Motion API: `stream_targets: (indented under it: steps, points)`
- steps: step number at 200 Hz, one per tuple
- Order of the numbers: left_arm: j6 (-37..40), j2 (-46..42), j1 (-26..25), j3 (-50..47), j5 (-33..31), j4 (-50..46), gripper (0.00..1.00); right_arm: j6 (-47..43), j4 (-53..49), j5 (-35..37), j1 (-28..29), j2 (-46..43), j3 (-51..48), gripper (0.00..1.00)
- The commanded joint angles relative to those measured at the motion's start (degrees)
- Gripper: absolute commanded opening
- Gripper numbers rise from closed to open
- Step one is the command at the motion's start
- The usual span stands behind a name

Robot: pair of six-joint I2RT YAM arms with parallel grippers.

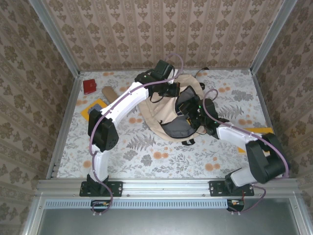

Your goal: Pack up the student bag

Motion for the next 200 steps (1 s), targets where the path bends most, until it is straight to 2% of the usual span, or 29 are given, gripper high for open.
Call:
stream_targets:
  steps: [1, 58, 82, 102, 111, 136, 150, 172, 200]
  points:
    - [1.63, -4.75, 1.17, -2.55, -1.54, 0.46, 0.0, -6.23, -9.8, 1.49, -0.62, -7.98, -1.51, 0.77]
    - [3.91, -9.46, 5.03, -13.21, -7.29, -1.18, 0.0, -17.21, -28.14, 7.58, -5.07, -19.07, 0.43, 0.83]
    - [4.33, -11.16, 6.56, -15.72, -8.95, -1.85, 0.0, -21.44, -31.31, 9.43, -8.25, -19.85, 2.14, 0.85]
    - [4.47, -12.24, 6.95, -17.17, -7.93, -1.68, 0.01, -24.48, -33.0, 9.73, -11.45, -17.61, 4.1, 0.85]
    - [4.4, -12.43, 6.95, -17.47, -6.37, -1.62, 0.06, -25.6, -34.05, 10.41, -12.71, -16.39, 5.28, 0.85]
    - [3.33, -14.24, 6.7, -19.55, -1.99, -1.0, 0.44, -28.72, -37.28, 15.49, -15.91, -13.14, 8.26, 0.85]
    - [2.21, -16.1, 6.77, -21.48, -1.06, -0.34, 0.58, -29.49, -39.22, 18.57, -18.54, -10.95, 9.81, 0.86]
    - [0.77, -19.39, 6.78, -24.94, -0.03, 1.12, 0.69, -30.2, -40.91, 22.03, -23.36, -6.65, 11.9, 0.85]
    - [0.19, -22.43, 6.86, -28.91, 0.51, 3.42, 0.77, -30.82, -42.91, 24.62, -29.76, 0.23, 14.66, 0.86]
